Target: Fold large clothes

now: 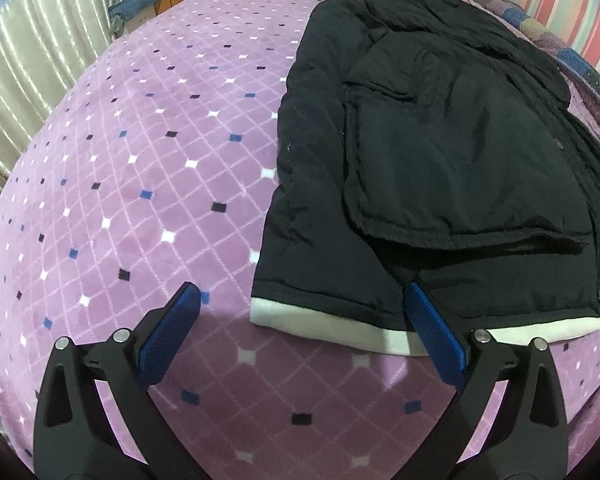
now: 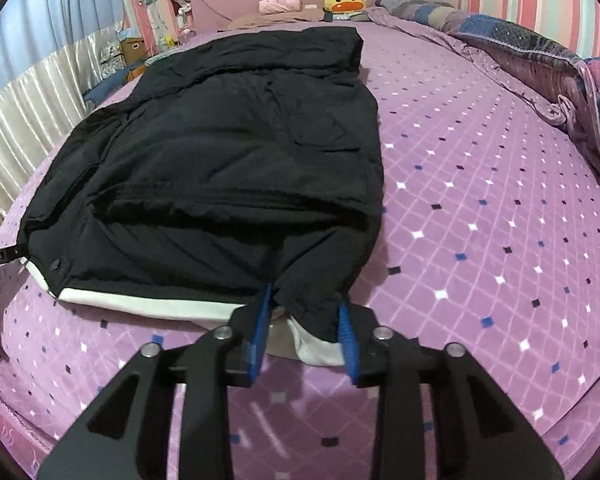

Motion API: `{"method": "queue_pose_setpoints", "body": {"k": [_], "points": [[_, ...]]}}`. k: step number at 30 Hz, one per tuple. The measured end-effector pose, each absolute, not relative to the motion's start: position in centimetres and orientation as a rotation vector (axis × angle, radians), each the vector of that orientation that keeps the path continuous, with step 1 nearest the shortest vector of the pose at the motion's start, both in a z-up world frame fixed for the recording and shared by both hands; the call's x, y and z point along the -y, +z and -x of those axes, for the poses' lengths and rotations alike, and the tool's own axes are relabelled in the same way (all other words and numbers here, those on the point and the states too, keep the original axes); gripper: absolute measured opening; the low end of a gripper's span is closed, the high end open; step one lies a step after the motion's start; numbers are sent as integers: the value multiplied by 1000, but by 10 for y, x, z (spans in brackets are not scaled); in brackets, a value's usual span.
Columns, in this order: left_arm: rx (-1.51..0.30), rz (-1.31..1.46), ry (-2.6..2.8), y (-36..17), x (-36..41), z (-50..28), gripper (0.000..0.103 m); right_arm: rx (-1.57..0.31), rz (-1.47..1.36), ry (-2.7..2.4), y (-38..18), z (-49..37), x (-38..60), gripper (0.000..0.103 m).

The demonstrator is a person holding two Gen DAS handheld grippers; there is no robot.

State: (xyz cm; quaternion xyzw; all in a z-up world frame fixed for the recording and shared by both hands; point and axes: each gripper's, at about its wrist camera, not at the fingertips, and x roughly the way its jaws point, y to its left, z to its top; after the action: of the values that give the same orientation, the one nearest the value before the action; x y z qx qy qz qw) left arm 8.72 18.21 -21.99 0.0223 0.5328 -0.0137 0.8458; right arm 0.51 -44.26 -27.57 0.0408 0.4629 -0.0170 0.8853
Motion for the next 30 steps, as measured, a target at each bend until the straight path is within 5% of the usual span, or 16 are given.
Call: {"method": "queue_pose_setpoints", "body": {"k": [5, 10, 11, 13, 21, 25, 30], "points": [[-1111, -102, -29, -222, -177, -88, 100, -957, -86, -37, -276, -6, 443, 41], [-1101, -119, -35, -220, -175, -89, 99, -959, -101, -21, -276, -7, 442, 54], [-1091, -133, -44, -219, -172, -87, 95, -960, -96, -21, -277, -7, 441, 55], [-1081, -147, -100, -215, -162, -84, 71, -963, -99, -23, -277, -7, 441, 56], [-1097, -127, -136, -214, -164, -85, 64, -999, -213, -20, -285, -13, 456, 68], [-1103, -113, -195, -212, -162, -80, 35, -1013, -254, 22, -289, -16, 456, 53], [-1114, -56, -224, -208, -171, -78, 24, -966, -275, 48, -282, -14, 453, 23]]}}
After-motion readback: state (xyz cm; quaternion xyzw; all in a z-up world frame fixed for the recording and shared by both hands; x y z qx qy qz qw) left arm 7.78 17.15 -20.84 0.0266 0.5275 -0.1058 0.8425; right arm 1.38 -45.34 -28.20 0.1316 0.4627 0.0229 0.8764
